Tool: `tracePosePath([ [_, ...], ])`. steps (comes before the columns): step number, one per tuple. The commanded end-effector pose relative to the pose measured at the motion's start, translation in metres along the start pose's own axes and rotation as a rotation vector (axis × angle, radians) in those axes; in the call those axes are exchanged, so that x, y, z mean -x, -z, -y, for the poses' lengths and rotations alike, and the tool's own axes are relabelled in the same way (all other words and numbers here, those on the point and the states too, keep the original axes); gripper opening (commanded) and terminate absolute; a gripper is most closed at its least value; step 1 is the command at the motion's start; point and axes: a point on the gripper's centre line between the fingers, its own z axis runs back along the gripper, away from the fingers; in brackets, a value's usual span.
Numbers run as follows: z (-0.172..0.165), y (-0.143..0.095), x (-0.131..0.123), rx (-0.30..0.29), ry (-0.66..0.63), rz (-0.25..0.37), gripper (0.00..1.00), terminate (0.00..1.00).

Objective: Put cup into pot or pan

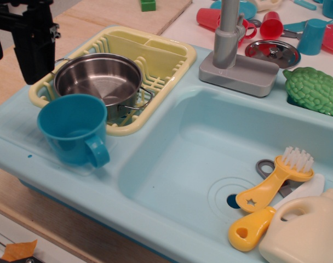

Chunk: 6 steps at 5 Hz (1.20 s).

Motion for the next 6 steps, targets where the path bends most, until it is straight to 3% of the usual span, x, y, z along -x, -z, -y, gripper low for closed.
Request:
tracePosePath([
  [1, 0.0, 0.0, 0.0, 0.0, 0.0, 0.0, 1.0, 0.0],
  [5, 0.016, 0.053, -0.007, 0.122, 0.054, -0.053, 1.0, 0.0],
  [6, 0.015, 0.064, -0.009, 0.136, 0.046, -0.068, 0.0, 0.0],
])
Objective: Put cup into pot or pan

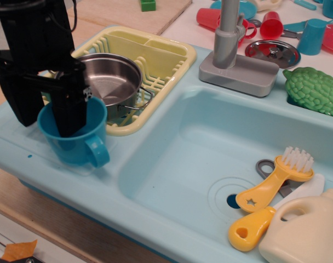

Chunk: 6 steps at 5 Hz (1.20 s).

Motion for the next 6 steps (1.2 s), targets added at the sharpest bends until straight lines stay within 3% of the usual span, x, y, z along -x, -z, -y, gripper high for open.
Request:
tracePosePath([
  [1, -0.002, -0.003, 0.0, -0.018, -0.01, 0.03, 0.0, 0.0],
  [3, 0.0, -0.02, -0.012, -0.057, 0.045, 0.132, 0.0, 0.0],
  [6, -0.003, -0.046, -0.075, -0.137, 0.213, 0.21, 0.0, 0.0],
])
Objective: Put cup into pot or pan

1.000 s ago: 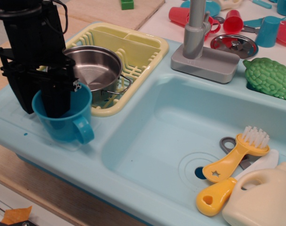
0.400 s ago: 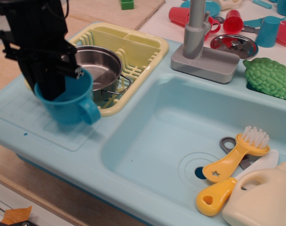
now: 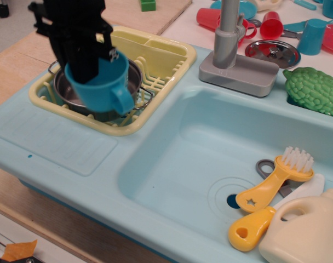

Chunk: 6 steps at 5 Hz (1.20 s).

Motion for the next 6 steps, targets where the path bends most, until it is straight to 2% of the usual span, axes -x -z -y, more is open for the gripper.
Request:
tracePosePath([
  [1, -0.014, -0.005, -0.027, -0.032, 0.034, 0.028, 0.0, 0.0],
  [2, -0.024, 0.002, -0.036, -0.039, 0.026, 0.0, 0.0, 0.0],
  [3, -0.029, 0.01, -0.039, -0.006, 0.032, -0.053, 1.0, 0.0],
  [5, -0.029, 0.01, -0.039, -0.006, 0.032, -0.053, 1.0, 0.0],
  [6, -0.029, 0.01, -0.039, -0.006, 0.032, -0.053, 1.0, 1.0],
])
